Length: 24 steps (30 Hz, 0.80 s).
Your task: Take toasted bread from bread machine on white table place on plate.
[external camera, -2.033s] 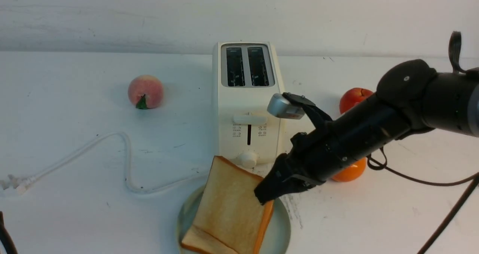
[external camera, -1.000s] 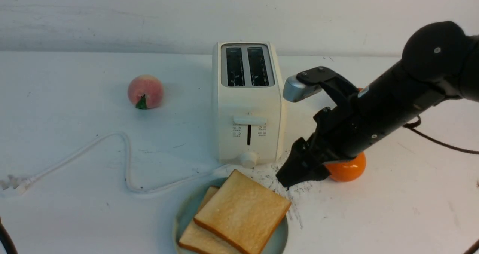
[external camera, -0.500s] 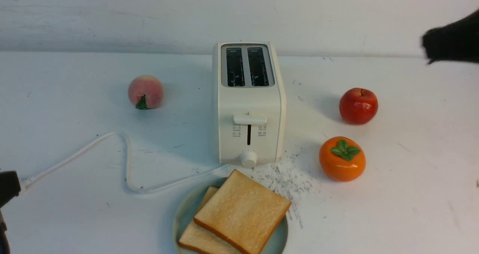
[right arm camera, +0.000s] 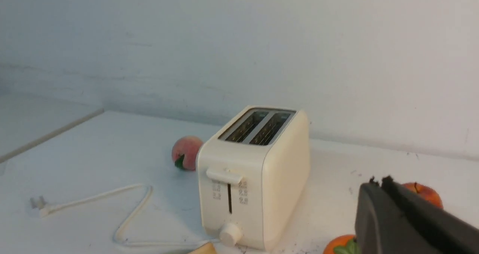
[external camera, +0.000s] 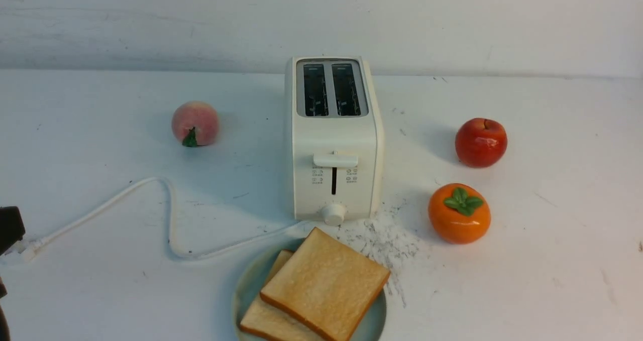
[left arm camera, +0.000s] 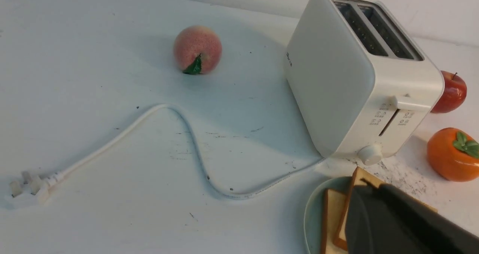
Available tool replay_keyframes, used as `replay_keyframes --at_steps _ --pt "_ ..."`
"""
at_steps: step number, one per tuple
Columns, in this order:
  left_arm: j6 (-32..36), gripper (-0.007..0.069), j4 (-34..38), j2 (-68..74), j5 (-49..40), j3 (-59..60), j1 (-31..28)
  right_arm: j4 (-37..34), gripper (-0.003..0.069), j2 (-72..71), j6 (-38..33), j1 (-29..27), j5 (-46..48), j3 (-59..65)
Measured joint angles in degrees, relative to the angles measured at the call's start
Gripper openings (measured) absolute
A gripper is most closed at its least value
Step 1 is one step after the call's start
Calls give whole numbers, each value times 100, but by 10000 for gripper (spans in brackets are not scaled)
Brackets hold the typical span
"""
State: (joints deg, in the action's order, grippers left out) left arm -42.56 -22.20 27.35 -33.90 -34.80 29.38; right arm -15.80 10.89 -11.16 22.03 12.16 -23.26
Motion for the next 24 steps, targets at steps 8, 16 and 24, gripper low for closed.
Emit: replay_keyframes --at_steps 8,16,24 --pt "0 -14 -13 0 22 0 0 -19 0 -282 11 0 -2244 1164" --pt "0 -13 -13 0 22 0 0 -30 6 -282 16 0 -2476 1205" --pt "0 -13 -13 0 22 0 0 -40 13 -282 16 0 -2481 1205"
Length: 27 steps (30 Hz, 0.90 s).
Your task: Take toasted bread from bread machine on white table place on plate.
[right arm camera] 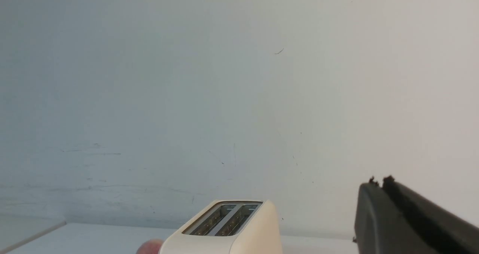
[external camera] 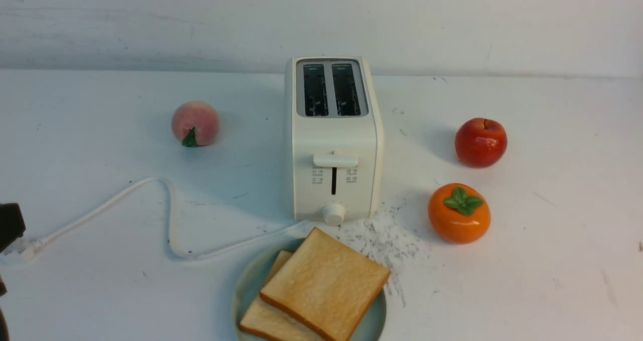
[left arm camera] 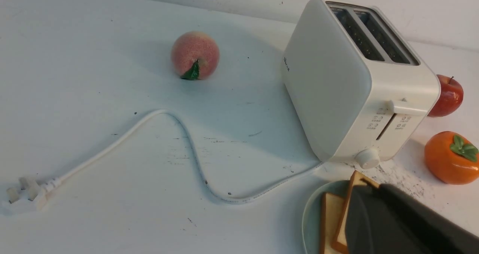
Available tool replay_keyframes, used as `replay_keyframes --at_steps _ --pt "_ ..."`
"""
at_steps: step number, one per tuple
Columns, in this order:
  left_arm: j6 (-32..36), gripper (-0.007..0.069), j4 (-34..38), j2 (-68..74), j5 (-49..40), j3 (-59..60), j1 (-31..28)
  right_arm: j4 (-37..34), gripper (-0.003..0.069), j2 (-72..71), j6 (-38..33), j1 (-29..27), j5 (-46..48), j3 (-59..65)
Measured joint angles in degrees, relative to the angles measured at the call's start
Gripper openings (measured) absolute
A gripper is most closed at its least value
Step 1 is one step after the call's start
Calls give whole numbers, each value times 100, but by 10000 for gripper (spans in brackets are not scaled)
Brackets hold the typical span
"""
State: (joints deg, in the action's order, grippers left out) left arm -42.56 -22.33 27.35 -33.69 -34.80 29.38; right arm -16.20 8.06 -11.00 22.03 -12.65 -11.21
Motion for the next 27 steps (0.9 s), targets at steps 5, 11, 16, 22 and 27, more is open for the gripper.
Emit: replay_keyframes --at_steps 5,11,16,22,27 --pt "0 -12 0 0 0 0 0 0 15 0 0 0 0 0" --pt "0 -8 0 0 22 16 0 0 18 0 0 0 0 0" --pt "79 -3 165 -319 682 514 -52 0 23 0 0 0 -1 0" --pt "959 1 1429 -1435 1656 1880 -1094 0 29 0 0 0 -1 0" --pt "2137 7 2523 -2536 1944 3109 -2226 0 33 0 0 0 -1 0"
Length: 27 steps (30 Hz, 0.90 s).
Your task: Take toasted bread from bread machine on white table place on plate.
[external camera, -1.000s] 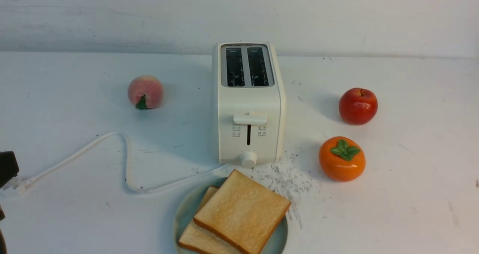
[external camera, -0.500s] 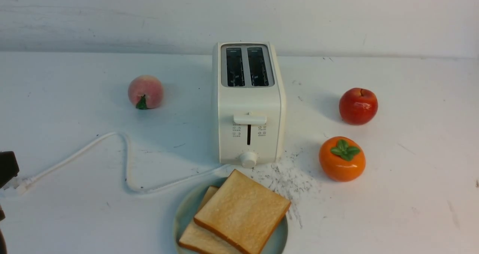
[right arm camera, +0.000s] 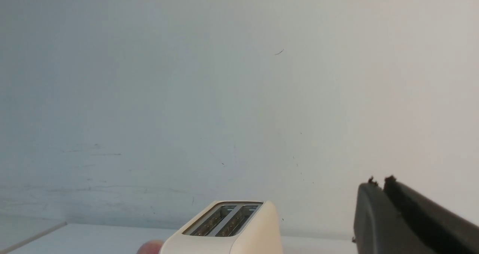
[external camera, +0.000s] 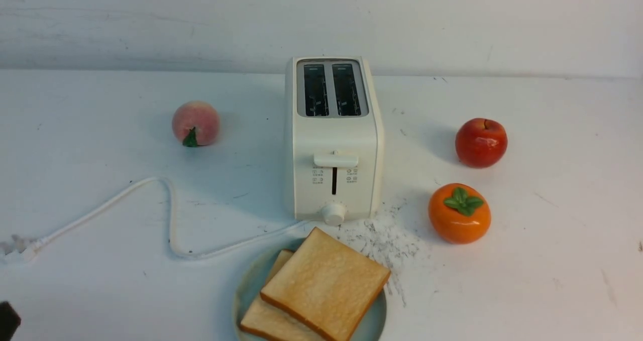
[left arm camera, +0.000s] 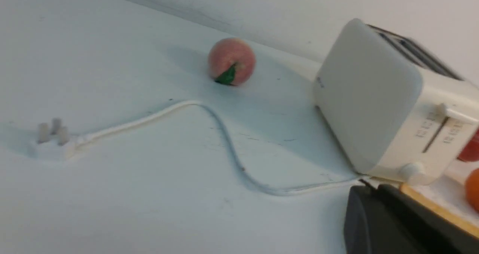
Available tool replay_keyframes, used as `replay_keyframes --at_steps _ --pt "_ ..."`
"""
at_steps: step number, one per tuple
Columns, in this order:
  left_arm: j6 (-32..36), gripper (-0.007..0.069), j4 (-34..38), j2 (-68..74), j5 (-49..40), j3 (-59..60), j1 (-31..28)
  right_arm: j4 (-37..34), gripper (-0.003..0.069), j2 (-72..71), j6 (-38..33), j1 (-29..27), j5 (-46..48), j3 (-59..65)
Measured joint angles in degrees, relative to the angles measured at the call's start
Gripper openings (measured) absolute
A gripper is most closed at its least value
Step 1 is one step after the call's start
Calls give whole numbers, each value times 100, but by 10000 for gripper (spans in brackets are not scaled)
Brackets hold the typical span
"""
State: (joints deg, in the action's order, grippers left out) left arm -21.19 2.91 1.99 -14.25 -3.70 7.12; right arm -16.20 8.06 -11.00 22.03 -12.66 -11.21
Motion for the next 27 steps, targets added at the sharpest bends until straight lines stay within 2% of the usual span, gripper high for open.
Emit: replay_keyframes --at_steps 3,6,11,27 --pt "450 11 253 -230 -22 439 -347 -5 33 0 0 0 -6 0" --pt "645 12 313 -257 -426 524 -495 -5 36 0 0 0 -7 0" --pt "689 17 231 -257 -818 549 -462 -5 44 -6 0 0 -7 7" --pt "689 17 231 -257 -837 549 -462 -5 67 -6 0 0 -7 37"
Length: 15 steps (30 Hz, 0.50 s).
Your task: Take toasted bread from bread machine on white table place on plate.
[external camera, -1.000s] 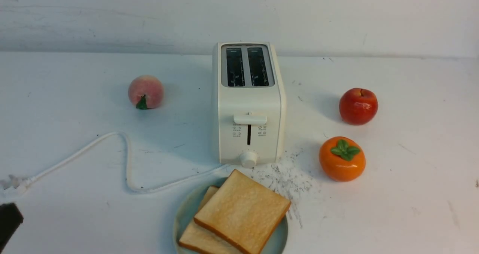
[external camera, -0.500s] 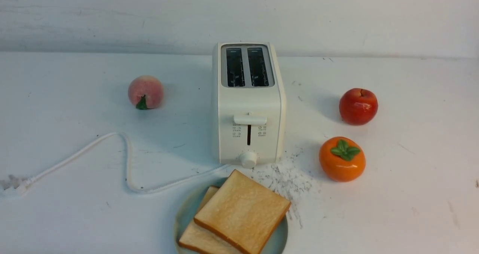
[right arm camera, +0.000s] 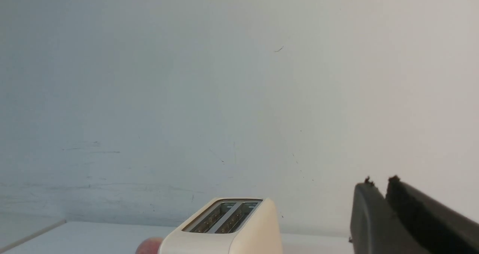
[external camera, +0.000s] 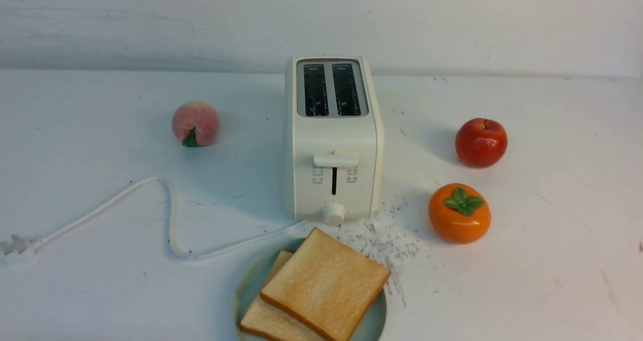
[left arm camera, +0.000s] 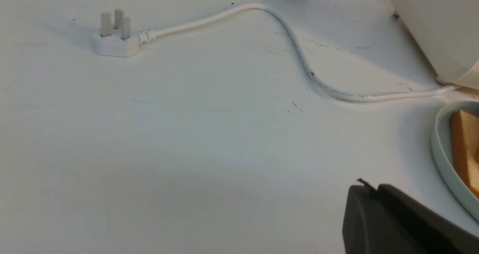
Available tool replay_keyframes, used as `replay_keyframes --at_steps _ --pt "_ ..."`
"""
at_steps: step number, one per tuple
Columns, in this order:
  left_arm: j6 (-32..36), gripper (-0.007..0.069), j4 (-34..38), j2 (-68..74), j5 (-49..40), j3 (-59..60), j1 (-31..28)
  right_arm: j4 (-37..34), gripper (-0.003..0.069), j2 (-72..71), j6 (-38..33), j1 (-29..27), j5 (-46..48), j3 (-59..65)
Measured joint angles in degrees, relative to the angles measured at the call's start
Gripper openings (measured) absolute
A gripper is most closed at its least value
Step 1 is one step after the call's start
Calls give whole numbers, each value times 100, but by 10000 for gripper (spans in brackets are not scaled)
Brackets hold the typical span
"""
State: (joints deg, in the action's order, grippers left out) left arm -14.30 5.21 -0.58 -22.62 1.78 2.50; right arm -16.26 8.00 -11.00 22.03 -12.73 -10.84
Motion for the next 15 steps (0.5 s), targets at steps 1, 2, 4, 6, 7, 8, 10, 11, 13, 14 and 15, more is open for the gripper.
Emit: replay_keyframes --at_steps 1,2,4,6,7,8,10,11,13,14,15 --pt "0 17 0 0 0 0 0 0 68 0 0 0 0 0" --pt "0 17 0 0 0 0 0 0 69 0 0 0 0 0" --pt "0 18 0 0 0 0 0 0 71 0 0 0 0 0" --pt "0 19 0 0 0 0 0 24 76 0 -58 0 0 6" --pt "0 19 0 0 0 0 0 21 77 0 -98 0 0 6" --pt "0 19 0 0 0 0 0 48 79 0 -282 0 0 6" --pt "0 19 0 0 0 0 0 48 81 0 -436 0 0 6" --pt "0 19 0 0 0 0 0 48 83 0 -569 0 0 6" --pt "0 19 0 0 0 0 0 48 85 0 -715 0 0 6" --pt "0 19 0 0 0 0 0 48 86 0 -759 0 6 6" --pt "0 19 0 0 0 0 0 48 86 0 -826 0 32 6"
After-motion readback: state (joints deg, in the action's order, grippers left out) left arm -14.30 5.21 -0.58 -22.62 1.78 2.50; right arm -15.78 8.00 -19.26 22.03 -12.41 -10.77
